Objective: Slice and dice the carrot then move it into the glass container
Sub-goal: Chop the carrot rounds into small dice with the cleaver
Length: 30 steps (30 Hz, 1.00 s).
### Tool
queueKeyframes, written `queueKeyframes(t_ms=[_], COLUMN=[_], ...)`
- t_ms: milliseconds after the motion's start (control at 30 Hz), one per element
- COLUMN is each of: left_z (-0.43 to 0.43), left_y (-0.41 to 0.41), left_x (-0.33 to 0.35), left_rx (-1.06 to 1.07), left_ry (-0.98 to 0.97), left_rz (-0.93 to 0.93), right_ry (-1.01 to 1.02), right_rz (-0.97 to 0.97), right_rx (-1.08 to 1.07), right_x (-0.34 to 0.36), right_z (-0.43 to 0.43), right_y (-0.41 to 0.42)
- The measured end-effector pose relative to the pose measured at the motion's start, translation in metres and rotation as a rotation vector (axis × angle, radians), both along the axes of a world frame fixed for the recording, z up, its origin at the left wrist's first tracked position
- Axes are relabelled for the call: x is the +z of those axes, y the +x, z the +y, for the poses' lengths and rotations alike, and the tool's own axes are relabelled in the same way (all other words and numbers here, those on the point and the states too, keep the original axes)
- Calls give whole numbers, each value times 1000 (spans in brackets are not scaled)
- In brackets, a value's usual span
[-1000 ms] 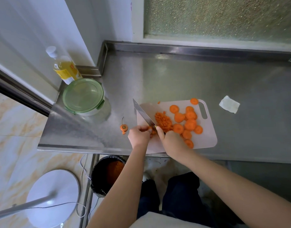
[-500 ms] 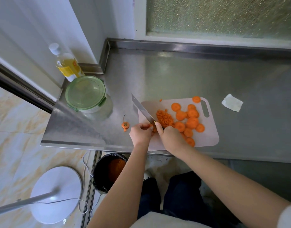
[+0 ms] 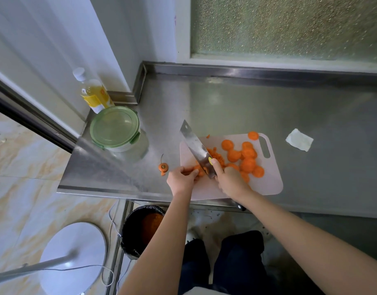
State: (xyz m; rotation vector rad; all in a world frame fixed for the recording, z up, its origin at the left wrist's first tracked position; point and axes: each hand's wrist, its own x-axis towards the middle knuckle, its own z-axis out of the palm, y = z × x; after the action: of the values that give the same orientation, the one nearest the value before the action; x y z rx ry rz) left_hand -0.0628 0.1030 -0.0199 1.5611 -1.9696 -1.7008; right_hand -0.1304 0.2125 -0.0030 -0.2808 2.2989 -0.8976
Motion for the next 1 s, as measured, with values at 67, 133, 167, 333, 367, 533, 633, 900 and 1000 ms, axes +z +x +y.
queueKeyframes(t_ms=[67, 133, 167, 333, 367, 533, 633, 900, 1000], left_z=[1, 2, 2, 4, 4, 3, 1, -2, -4], left_y=[1, 3, 3, 3, 3, -1, -3, -3, -3], left_x=[-1, 0, 1, 4, 4, 4, 4, 5, 6], left_rx=[-4, -7, -7, 20, 26, 31, 26, 4, -4], left_ry=[-25, -46, -51, -37, -31, 6, 33, 58, 69], left_rz=[-3, -10, -15, -60, -68, -83, -94, -108, -111], right_ry=[-33, -32, -26, 59, 78, 165, 206, 232, 274], right_rz=[7, 11, 9, -2, -2, 57, 95, -27, 48], right_rx=[-5, 2, 4, 73, 89, 178, 244, 134, 247], right_x=[2, 7, 9, 15, 16, 24, 27, 41, 29], right_z=[2, 3, 3, 7, 8, 9, 6, -4, -7], right_y=[0, 2, 4, 10, 10, 13, 13, 18, 13])
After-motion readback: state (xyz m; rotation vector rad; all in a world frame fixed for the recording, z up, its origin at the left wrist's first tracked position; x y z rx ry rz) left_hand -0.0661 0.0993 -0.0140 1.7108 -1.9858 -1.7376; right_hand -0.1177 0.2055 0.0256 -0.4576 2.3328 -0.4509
